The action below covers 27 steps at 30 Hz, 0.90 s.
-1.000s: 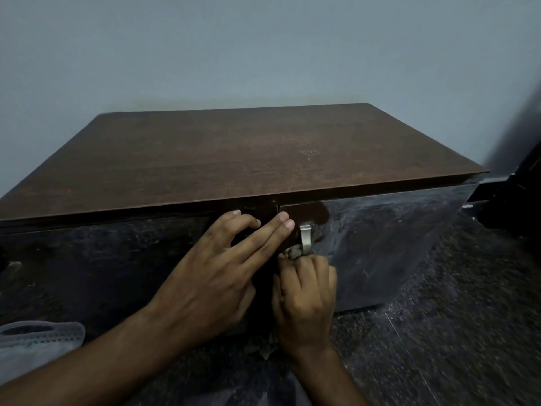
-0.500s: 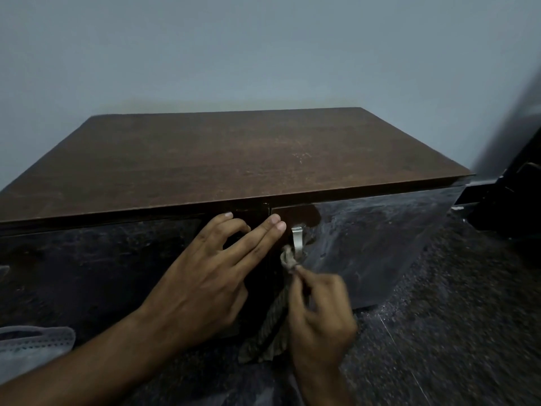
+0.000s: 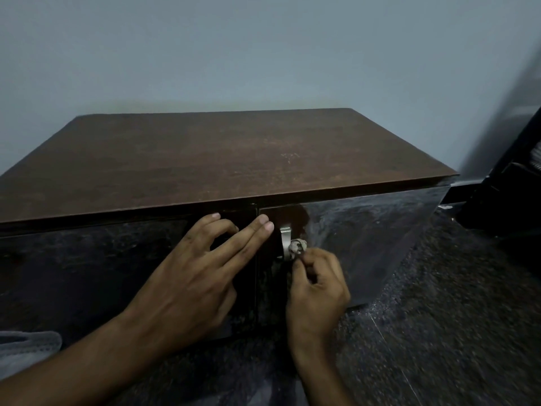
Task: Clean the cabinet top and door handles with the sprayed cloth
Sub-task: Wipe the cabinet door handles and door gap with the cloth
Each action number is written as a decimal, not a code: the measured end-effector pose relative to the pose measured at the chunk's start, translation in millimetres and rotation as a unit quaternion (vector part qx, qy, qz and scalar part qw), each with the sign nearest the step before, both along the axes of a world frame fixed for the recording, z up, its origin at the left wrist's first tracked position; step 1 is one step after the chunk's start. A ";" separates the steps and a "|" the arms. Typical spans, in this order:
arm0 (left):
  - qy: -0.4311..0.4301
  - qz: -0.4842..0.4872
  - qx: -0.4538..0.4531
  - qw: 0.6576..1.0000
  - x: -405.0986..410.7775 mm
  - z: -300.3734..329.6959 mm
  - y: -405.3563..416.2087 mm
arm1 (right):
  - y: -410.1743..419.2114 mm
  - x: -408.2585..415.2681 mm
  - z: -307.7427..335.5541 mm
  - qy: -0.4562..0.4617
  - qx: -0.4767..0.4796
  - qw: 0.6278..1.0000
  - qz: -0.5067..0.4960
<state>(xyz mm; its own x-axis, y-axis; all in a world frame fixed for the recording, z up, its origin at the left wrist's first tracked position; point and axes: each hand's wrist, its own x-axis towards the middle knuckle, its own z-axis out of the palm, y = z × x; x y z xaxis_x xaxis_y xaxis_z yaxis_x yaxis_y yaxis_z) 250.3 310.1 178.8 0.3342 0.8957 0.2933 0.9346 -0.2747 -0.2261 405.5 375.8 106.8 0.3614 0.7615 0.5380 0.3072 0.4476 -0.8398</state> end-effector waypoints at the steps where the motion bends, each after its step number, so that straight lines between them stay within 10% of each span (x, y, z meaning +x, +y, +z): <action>1: -0.002 0.000 0.000 1.000 0.1 -0.3 0.1 | -0.1 1.5 -2.0 -0.001 -0.013 1.000 0.004; 9: 0.002 -0.003 -0.001 1.000 -0.4 -0.5 2.0 | 13.5 -0.9 33.0 0.004 0.116 0.993 0.018; 27: -0.003 -0.007 0.000 1.000 -0.6 -0.8 1.5 | 0.9 5.0 17.3 -0.010 0.045 0.997 0.063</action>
<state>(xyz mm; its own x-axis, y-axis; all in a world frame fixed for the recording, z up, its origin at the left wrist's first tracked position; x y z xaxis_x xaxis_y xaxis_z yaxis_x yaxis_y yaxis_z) 249.7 311.6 178.0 0.3455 0.8908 0.2950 0.9318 -0.2885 -0.2203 410.5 376.8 124.1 0.2548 0.7485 0.6123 0.2609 0.5565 -0.7888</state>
